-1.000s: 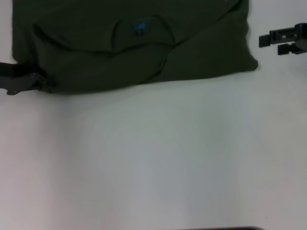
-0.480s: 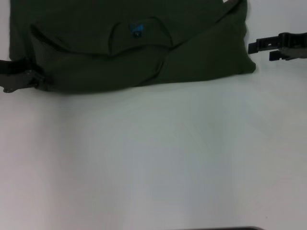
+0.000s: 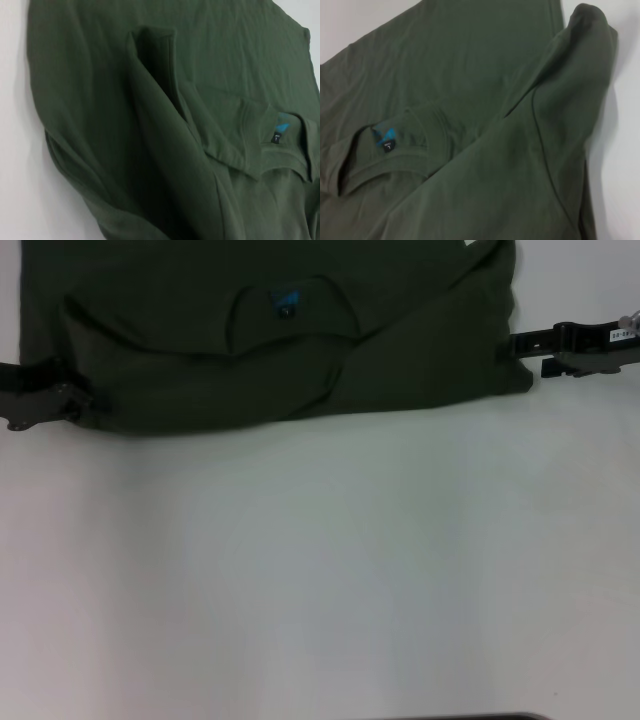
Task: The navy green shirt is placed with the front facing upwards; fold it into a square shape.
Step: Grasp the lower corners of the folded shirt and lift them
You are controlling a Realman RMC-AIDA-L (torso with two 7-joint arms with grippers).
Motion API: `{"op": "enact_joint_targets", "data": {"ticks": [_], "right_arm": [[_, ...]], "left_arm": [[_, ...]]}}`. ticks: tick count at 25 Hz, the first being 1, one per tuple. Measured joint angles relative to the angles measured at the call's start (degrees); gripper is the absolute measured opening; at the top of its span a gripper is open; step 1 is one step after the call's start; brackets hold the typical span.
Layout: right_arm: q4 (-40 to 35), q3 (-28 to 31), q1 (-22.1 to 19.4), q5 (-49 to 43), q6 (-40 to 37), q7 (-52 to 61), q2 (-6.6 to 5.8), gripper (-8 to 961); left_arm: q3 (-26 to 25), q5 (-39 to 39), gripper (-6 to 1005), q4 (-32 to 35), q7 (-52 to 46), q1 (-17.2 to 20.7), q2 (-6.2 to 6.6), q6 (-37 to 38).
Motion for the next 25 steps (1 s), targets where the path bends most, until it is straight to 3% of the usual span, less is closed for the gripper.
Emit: {"op": "enact_joint_targets", "data": {"ticks": [19, 25], "right_arm": [[0.7, -0.5, 0.2, 0.0, 1.5, -0.1, 1.79, 942], [0.2, -0.5, 0.0, -0.1, 1.7, -0.1, 1.52, 942]], "left_arm": [[0.0, 0.0, 40, 0.1, 0.0, -0.1, -0.51, -0.5], [0.0, 0.0, 40, 0.7, 0.0, -0.1, -0.92, -0.5]]}}
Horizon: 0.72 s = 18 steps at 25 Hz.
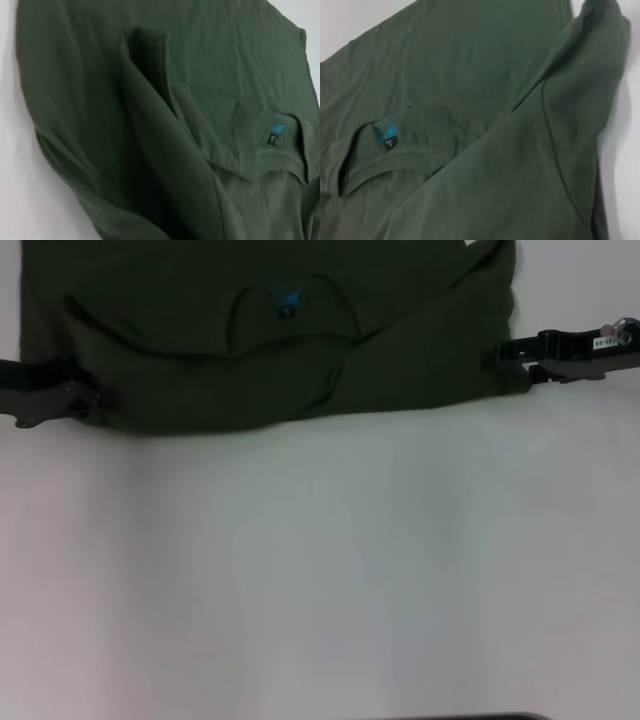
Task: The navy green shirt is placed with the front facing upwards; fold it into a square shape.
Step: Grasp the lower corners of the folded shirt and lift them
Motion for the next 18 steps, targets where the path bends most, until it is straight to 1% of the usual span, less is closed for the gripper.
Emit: {"op": "enact_joint_targets", "data": {"ticks": [4, 6, 13, 18], "right_arm": [[0.0, 0.0, -0.2, 0.1, 0.9, -0.3, 0.06, 942], [0.3, 0.3, -0.2, 0.3, 1.1, -1.0, 0.32, 943], [0.6, 0.3, 0.2, 0.5, 1.9, -1.4, 1.27, 944], [0.6, 0.4, 0.4, 0.5, 1.9, -1.4, 1.66, 927]], "left_arm": [[0.0, 0.0, 41, 0.1, 0.0, 0.0, -0.28, 0.0], [0.0, 0.0, 41, 0.1, 0.0, 0.0, -0.48, 0.0], [0.0, 0.0, 40, 0.1, 0.0, -0.1, -0.55, -0.1], [0.0, 0.0, 41, 0.2, 0.0, -0.1, -0.54, -0.1]]}}
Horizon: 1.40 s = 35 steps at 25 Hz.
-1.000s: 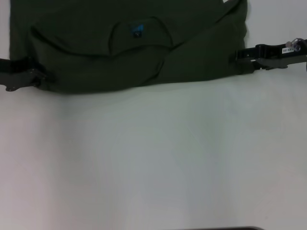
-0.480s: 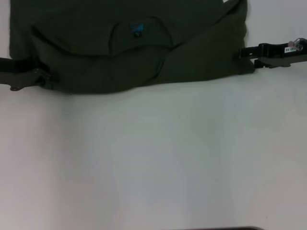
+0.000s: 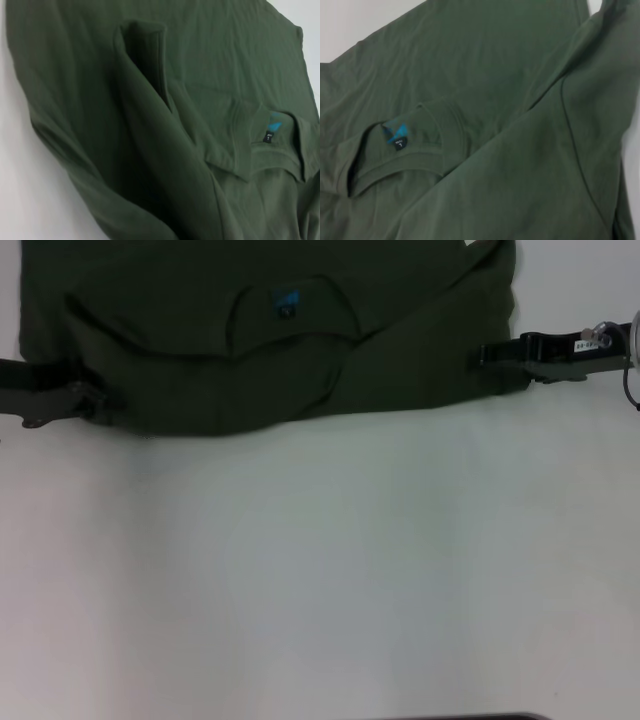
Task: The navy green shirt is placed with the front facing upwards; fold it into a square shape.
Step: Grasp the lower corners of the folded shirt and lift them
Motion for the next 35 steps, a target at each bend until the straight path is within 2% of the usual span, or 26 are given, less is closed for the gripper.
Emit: {"op": "enact_joint_targets", "data": {"ticks": [15, 21, 27, 35], "right_arm": [[2.1, -0.4, 0.3, 1.1, 2.4, 0.3, 0.28, 843], [1.6, -0.1, 0.4, 1.1, 0.3, 1.2, -0.79, 810], [1.6, -0.6, 0.2, 0.3, -0.1, 2.0, -1.31, 603], [1.5, -0.5, 0.1, -0.2, -0.7, 2.6, -1.68, 403]], "left_arm": [[0.0, 0.0, 41, 0.1, 0.0, -0.3, -0.36, 0.0], [0.0, 0.0, 40, 0.3, 0.0, -0.3, -0.44, 0.3], [0.0, 0.0, 40, 0.7, 0.0, -0.4, -0.65, 0.4], [0.0, 0.0, 40, 0.7, 0.0, -0.4, -0.64, 0.5]]}}
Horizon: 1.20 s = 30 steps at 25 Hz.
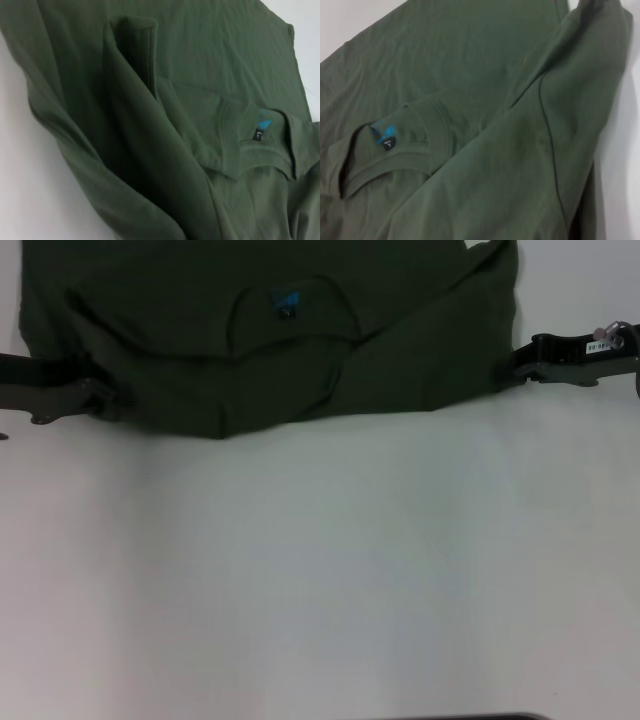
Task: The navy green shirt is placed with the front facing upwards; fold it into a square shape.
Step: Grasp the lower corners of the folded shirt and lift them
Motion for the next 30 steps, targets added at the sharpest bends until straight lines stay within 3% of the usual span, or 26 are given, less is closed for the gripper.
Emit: {"op": "enact_joint_targets", "data": {"ticks": [8, 12, 17, 21, 24, 30], "right_arm": [[-4.9, 0.7, -1.8, 0.3, -8.3, 1.0, -0.96, 122], [-5.8, 0.8, -2.8, 0.3, -12.6, 1.0, -1.81, 80], [-5.9, 1.1, -4.5, 0.3, -19.8, 1.0, -3.26, 70], [-6.0, 1.1, -6.0, -0.2, -24.3, 1.3, -3.99, 69], [-6.0, 0.8, -6.7, -2.1, -27.1, 1.4, -3.86, 69], [-6.1, 0.7, -6.9, -8.4, -32.0, 0.5, -2.43, 69]], "left_arm": [[0.0, 0.0, 41, 0.8, 0.1, 0.3, 0.67, 1.7], [0.0, 0.0, 41, 0.9, 0.7, 0.3, 1.33, 3.5], [0.3, 0.0, 40, 0.9, 2.8, 0.5, 2.87, 11.9], [0.4, 1.8, 40, 0.9, 2.9, 1.0, 3.16, 15.9], [0.3, 4.0, 41, 0.9, 2.9, 1.6, 3.00, 19.4], [0.4, 7.9, 41, 2.7, 3.0, 3.5, 2.57, 25.0]]}}
